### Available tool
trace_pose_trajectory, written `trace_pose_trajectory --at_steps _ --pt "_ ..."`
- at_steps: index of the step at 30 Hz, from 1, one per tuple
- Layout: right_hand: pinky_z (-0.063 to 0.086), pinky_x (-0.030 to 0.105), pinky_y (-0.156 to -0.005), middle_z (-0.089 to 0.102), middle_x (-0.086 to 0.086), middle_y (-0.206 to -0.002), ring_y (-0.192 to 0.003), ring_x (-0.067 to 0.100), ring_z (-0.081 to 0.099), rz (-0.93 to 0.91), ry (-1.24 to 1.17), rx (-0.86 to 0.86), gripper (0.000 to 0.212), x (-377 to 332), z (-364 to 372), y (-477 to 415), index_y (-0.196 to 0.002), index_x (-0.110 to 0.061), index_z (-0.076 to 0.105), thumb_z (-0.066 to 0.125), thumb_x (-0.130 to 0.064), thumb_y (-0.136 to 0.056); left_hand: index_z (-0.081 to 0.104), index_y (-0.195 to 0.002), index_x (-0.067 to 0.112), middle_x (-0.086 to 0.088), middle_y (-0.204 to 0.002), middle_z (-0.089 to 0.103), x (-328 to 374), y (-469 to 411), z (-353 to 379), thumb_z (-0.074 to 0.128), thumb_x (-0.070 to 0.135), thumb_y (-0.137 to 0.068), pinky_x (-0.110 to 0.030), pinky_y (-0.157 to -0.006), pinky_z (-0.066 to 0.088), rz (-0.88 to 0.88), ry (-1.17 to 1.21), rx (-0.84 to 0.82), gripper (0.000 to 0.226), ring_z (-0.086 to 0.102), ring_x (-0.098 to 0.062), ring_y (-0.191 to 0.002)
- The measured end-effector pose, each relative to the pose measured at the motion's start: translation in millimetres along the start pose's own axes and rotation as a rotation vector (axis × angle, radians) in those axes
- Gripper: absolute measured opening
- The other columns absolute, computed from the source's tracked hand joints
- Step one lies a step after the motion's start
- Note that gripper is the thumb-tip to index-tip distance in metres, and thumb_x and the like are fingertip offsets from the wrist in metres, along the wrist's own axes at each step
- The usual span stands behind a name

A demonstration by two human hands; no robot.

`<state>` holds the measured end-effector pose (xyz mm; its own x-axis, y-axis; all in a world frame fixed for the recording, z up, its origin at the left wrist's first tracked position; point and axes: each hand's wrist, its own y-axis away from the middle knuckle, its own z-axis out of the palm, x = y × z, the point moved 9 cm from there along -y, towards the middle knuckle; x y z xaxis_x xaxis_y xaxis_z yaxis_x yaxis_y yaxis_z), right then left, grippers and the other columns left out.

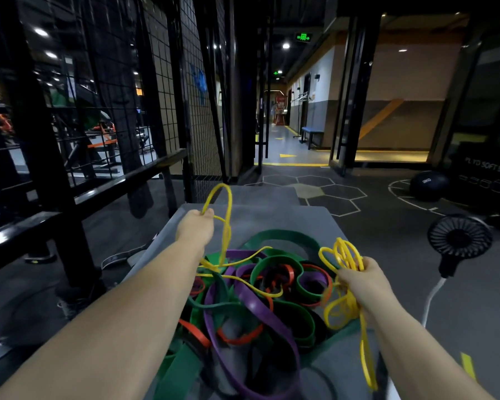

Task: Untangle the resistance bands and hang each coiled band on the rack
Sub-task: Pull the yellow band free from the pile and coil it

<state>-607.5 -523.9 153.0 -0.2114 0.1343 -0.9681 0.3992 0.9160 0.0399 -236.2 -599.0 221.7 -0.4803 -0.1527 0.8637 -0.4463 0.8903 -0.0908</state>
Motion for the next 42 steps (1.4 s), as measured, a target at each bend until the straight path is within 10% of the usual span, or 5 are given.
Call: trace_pose_trajectory --at_steps 10,17,30,33,42 --pt "0.045 0.03 -0.045 0.055 0.01 -0.059 -0.053 0.025 0.058 0.046 -0.394 -0.338 0.03 -23.4 42.7 32.5 -0.079 -0.016 0.047 0.062 0.01 -0.083 0.053 -0.132 0.009 -0.014 -0.134 0.055 19.2 58.7 82.3 0.043 0.013 -0.099 -0.029 -0.093 0.042 0.209 -0.39 -0.485 0.034 0.052 -0.031 -0.123" --pt "0.054 0.036 -0.051 0.064 0.019 -0.07 -0.06 0.032 0.064 -0.072 -0.435 -0.576 0.021 -57.8 65.7 76.8 -0.08 -0.009 0.067 0.063 0.012 -0.082 0.07 -0.098 0.022 0.0 -0.109 0.071 54.4 137.8 95.1 0.044 0.067 -0.089 -0.044 -0.101 0.037 0.077 0.288 -0.793 0.053 0.062 -0.02 -0.102" --pt "0.045 0.003 -0.073 0.067 -0.032 -0.075 -0.082 -0.016 0.061 -0.291 -0.011 -0.822 0.035 -61.7 94.6 166.0 -0.085 -0.037 0.063 0.038 -0.061 -0.085 0.061 -0.105 0.027 0.006 -0.097 0.069 -1.0 193.2 -8.4 0.062 0.046 -0.091 -0.037 -0.094 0.051 0.313 0.181 -0.42 0.023 0.065 -0.015 -0.097" --pt "0.05 0.03 -0.088 0.068 -0.005 -0.08 -0.08 0.008 0.061 -0.475 0.262 -0.769 0.077 -55.8 107.3 177.4 -0.087 -0.016 0.068 0.027 -0.08 -0.076 0.063 -0.1 0.033 0.009 -0.093 0.069 -28.6 204.5 -28.6 0.064 0.043 -0.089 -0.03 -0.089 0.052 0.275 0.183 -0.326 0.015 0.065 -0.013 -0.093" --pt "0.044 0.015 -0.071 0.065 -0.006 -0.078 -0.075 -0.004 0.059 -0.678 0.361 -0.817 0.05 -32.1 140.1 214.6 -0.096 -0.026 0.065 0.033 -0.063 -0.083 0.064 -0.109 0.02 0.011 -0.075 0.062 -82.6 232.5 -55.2 0.065 0.021 -0.091 -0.018 -0.062 0.048 0.196 0.36 -0.422 0.018 0.06 -0.003 -0.066"
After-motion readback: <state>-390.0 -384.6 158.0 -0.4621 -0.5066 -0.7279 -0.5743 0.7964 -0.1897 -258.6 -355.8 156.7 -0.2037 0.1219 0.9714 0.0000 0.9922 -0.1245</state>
